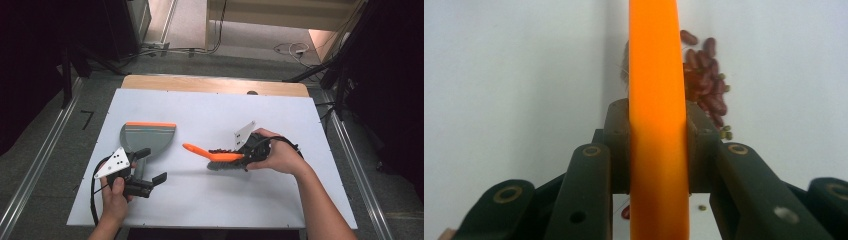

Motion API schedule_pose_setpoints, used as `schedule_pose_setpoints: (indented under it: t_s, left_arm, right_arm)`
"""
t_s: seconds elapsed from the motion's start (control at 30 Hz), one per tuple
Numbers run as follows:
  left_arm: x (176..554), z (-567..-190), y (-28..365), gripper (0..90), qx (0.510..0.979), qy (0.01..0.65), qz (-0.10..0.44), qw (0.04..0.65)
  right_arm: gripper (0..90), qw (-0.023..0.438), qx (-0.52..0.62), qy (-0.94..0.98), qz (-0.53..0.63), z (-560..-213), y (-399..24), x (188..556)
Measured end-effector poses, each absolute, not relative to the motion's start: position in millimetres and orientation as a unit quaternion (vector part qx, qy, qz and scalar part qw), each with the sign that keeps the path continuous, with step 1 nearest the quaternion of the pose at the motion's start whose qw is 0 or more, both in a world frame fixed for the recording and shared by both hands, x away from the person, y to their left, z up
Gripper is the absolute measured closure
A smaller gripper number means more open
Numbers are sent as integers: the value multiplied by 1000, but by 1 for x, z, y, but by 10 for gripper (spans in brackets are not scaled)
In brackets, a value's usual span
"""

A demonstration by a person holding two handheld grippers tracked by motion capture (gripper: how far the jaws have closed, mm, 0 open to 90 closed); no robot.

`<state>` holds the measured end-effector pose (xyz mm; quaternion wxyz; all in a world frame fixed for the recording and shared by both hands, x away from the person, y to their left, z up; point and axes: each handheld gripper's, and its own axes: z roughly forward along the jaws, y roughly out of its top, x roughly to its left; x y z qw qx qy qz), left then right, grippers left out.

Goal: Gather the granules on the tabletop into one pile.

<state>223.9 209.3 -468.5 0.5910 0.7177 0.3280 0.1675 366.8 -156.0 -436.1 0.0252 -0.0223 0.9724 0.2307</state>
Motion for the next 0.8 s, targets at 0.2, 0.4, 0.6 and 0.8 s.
schedule_pose_setpoints:
  t_s: [0.2, 0.4, 0.6, 0.8]
  left_arm:
    - [224, -469, 210, 3, 718, 328, 168, 591]
    - [224, -468, 210, 3, 717, 328, 168, 591]
    - [224, -469, 209, 3, 718, 329, 169, 590]
    - [224, -469, 209, 3, 718, 330, 170, 589]
  right_arm:
    - [682, 32, 15, 968, 247, -433, -158, 371]
    - [682, 36, 67, 955, 288, -413, -176, 359]
    - [683, 77, 132, 935, 321, -403, -202, 344]
    - [683, 90, 197, 910, 353, -404, -231, 335]
